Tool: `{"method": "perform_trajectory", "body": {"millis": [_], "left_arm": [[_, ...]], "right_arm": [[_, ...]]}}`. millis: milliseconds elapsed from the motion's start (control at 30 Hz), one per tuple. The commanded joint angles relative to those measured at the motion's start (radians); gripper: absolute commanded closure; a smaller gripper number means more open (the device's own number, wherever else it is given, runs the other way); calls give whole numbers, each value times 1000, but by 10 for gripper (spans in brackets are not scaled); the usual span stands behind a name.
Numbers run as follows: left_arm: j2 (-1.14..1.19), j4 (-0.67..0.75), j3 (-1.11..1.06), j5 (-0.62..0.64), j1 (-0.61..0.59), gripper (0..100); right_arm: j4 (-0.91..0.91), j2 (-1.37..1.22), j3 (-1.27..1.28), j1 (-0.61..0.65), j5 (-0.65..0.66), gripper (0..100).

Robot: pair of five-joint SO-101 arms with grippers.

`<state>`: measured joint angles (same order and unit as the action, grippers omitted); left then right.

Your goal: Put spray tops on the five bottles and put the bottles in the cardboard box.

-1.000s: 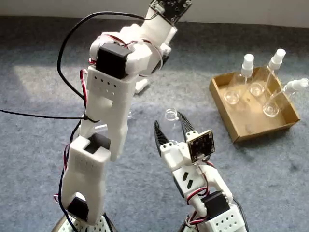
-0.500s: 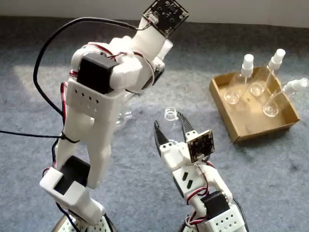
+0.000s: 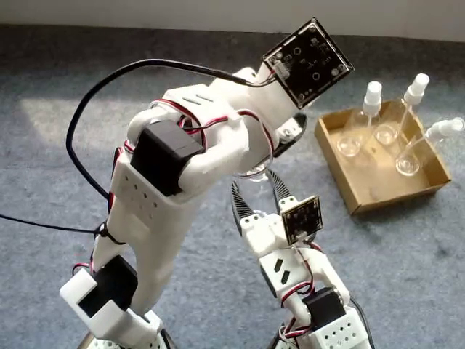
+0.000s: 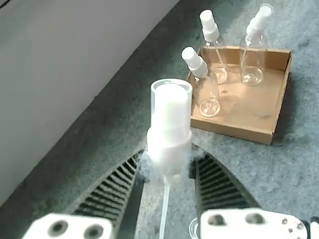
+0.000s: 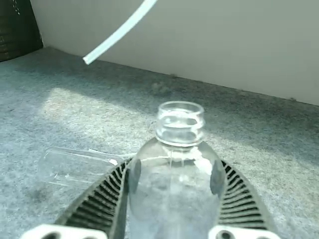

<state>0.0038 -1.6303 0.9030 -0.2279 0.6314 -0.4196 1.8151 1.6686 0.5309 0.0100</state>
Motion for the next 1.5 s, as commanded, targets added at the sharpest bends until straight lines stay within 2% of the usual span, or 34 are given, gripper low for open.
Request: {"method": "perform_trajectory", "body": {"millis": [0,100,367,667,800,1000,1100,1333,1467], "left_arm": [[-48,84,-1,15,15,995],[-59,81,-5,15,13,995],[-101,-89,-5,15,12,995],[-142,-117,-16,15,-108,995],[-222,-117,-139,15,-105,995],[-421,-104,-489,14,-104,995],[-512,46,-651,12,-104,995],[-685,563,-993,12,-104,995],[-777,807,-1142,12,-104,995]], "right_arm": [[22,8,148,8,-8,844],[22,7,148,8,-8,844],[22,7,148,8,-5,844],[21,7,148,8,-6,844],[21,7,148,8,-5,844],[21,7,148,8,-5,844],[21,7,148,8,-8,844],[-4,10,148,8,-8,844],[-4,10,148,8,-8,844]]}}
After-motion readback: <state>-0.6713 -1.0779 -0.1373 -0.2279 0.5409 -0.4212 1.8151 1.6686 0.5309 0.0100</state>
